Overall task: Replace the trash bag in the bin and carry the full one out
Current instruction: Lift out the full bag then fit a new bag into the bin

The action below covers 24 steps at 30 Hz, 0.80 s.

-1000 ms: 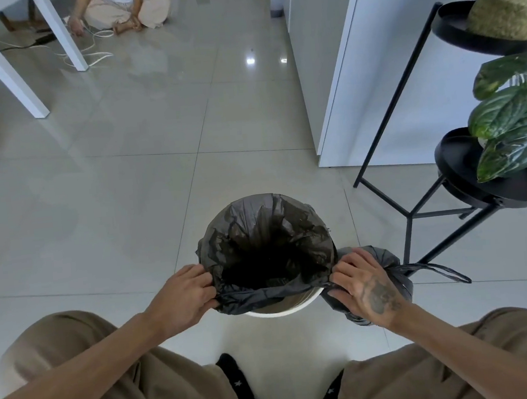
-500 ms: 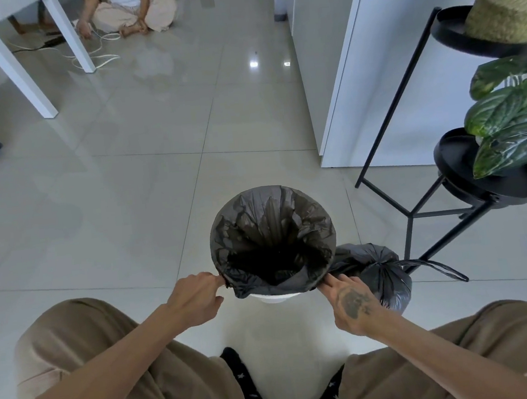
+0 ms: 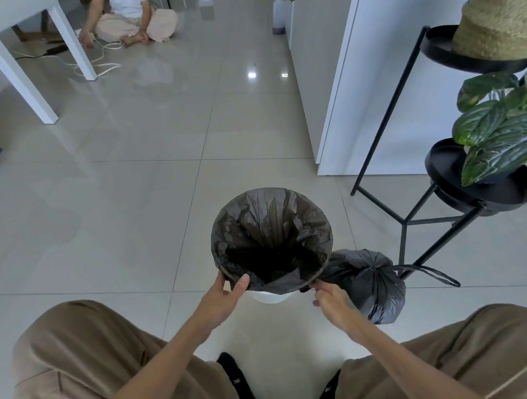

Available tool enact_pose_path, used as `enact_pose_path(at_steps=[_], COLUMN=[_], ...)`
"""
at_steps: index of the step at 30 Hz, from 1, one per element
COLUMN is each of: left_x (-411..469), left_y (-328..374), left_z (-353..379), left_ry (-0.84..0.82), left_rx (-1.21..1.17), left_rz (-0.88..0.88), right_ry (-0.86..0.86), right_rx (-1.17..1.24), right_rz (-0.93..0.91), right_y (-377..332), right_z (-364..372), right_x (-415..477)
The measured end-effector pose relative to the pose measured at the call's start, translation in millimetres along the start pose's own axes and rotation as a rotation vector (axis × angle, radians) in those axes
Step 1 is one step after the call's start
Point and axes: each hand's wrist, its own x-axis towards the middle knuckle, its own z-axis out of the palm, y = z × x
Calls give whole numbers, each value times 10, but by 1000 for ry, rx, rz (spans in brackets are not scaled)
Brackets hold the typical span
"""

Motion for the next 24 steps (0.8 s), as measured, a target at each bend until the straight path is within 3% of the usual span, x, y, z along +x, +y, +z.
enact_pose_path(at_steps=[6, 14, 24], left_x=[26, 79, 210], left_y=[-169, -199, -225], left_z=[41, -3, 67], left_ry=[-26, -103, -140], left_rx=[68, 63, 64], left_rz=[50, 47, 4], right_ry=[-28, -34, -3], right_rx=[-26, 478, 409], right_rz=[59, 51, 112], right_y=[-15, -17, -158], right_z=[118, 29, 170], right_x=[48, -58, -63])
